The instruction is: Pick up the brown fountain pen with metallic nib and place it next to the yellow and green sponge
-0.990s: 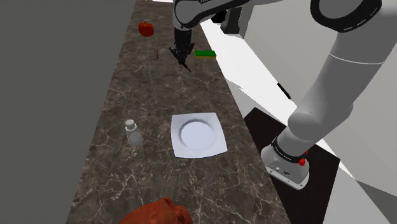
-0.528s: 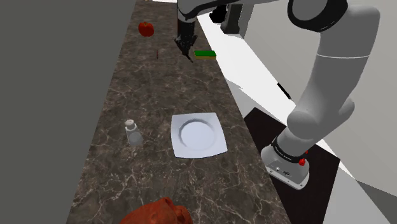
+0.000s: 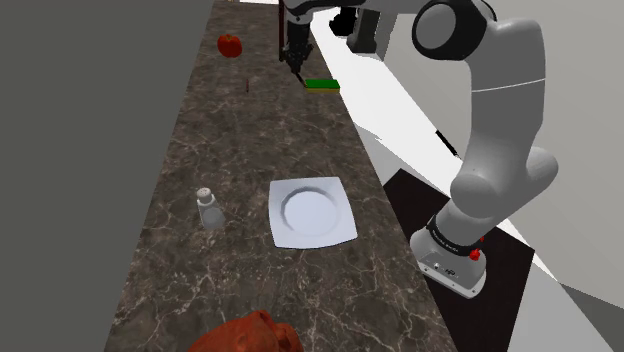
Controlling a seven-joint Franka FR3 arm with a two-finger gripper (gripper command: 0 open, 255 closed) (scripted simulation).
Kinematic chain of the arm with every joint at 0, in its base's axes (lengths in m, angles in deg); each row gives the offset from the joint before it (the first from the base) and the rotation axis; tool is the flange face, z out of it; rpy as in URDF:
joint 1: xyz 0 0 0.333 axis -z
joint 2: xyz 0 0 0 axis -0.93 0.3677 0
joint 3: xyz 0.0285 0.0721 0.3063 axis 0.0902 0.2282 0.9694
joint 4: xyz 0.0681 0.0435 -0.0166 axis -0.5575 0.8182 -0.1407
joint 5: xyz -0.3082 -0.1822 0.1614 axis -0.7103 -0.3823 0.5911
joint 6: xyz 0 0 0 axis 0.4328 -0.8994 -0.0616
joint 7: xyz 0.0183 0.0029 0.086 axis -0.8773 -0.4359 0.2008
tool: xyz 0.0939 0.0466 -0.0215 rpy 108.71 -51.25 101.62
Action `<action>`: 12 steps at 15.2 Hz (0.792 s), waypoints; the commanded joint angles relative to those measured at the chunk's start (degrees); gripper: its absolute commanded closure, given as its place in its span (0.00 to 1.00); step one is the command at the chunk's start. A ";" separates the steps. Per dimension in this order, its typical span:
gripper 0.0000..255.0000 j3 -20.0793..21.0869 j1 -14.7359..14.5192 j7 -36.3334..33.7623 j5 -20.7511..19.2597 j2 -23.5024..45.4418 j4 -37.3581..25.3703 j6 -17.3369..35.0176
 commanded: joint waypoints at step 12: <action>1.00 -0.58 0.58 -0.06 -0.74 2.70 5.14 7.79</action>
